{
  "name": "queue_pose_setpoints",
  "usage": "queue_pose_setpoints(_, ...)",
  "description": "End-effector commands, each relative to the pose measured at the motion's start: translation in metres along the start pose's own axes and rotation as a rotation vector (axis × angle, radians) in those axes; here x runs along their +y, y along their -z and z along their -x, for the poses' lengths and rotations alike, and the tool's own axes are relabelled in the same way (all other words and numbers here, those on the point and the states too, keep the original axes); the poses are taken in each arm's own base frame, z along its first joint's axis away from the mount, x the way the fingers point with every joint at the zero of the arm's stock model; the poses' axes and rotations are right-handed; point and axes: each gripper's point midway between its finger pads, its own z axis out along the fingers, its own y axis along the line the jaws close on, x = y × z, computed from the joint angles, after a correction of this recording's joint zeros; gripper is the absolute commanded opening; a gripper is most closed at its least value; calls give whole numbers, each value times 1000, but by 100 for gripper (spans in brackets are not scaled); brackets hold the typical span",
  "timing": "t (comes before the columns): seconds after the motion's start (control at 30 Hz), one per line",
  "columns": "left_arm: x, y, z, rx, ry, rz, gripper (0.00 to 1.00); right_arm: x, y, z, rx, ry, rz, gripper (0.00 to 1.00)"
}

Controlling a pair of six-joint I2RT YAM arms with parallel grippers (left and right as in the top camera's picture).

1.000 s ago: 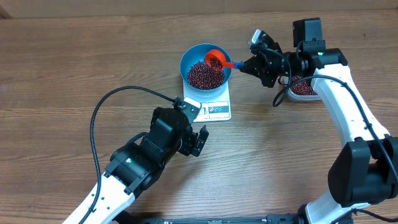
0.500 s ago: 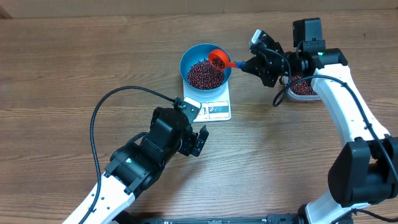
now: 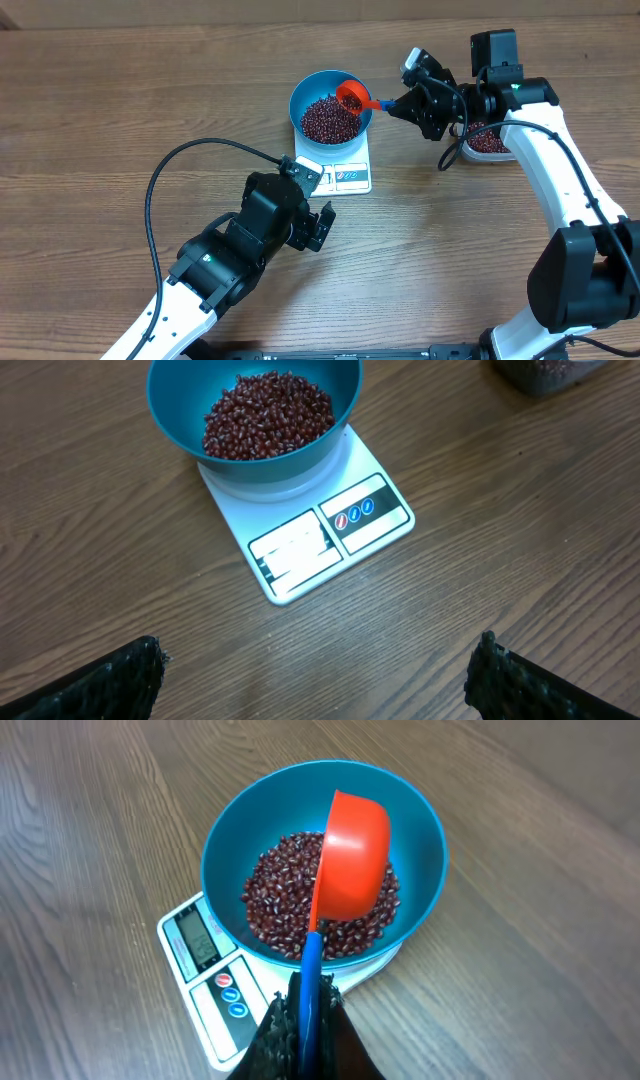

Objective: Scoop item into bowl and weigh 150g on scale
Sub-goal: 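Hold the scoop tipped over the bowl to empty remaining beans, then carry the empty scoop right back over the bean tub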

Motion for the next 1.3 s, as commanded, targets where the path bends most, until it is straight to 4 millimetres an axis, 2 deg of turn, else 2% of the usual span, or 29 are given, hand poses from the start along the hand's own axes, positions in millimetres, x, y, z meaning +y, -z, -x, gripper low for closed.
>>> queue_pose_setpoints(0.0,-1,-2,0,5,-13,-8,100,1,0,5,-8,-77,5,4)
queue_pose_setpoints(0.43,-1,-2,0,4,-13,-8,100,15,1,14,-61,-111,86,4)
queue_pose_setpoints(0.9,-1,-2,-1,6,-13,-8,99,7,7,11,-56,-384,77,4)
queue_pose_setpoints(1.07,-1,-2,-1,5,-13,-8,100,-3,16,7,-62,-506,56,4)
queue_pose_setpoints(1.27,-1,-2,-1,5,-13,-8,100,-3,46,9,-129,-621,111,4)
